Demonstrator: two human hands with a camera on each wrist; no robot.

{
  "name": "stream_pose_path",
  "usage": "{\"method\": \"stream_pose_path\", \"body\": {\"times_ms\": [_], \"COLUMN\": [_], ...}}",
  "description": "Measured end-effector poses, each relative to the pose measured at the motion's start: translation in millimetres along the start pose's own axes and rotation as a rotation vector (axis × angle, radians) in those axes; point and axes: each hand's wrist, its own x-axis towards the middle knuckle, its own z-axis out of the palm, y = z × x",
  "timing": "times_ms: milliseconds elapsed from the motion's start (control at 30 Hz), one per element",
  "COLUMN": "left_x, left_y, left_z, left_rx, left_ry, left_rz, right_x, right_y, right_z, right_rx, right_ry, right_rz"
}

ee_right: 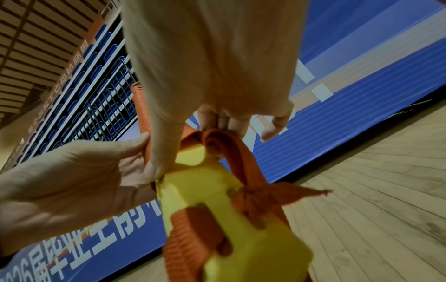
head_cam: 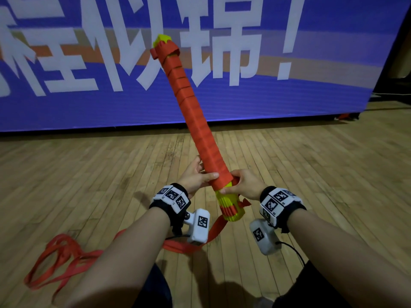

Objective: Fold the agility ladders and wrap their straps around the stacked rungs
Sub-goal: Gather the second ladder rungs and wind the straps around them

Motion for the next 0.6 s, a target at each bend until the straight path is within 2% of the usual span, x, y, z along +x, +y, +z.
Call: {"method": "stream_pose_path", "body": {"times_ms": [100, 333, 600], "left_x": [1.7, 1.3, 4.2], "left_y": [-1.4, -1.6, -3.0], "left_z": [0.5, 0.5, 3.8], "left_rx": [-0.039, 0.003, 0.070], "left_ry": [0.038, 0.079, 0.170], "left_rz": [0.012, 0.028, 0.065], "right_x": [1.6, 5.6, 11.2], "right_y": [-1.0, -2.3, 5.8], "right_z": [-0.2, 2.9, 6.7], "right_rx": [-0.007, -0.087, -0.136], "right_ry": [0.078, 0.055, 0.149], "right_rz": [-0.012, 0.003, 0.077]}}
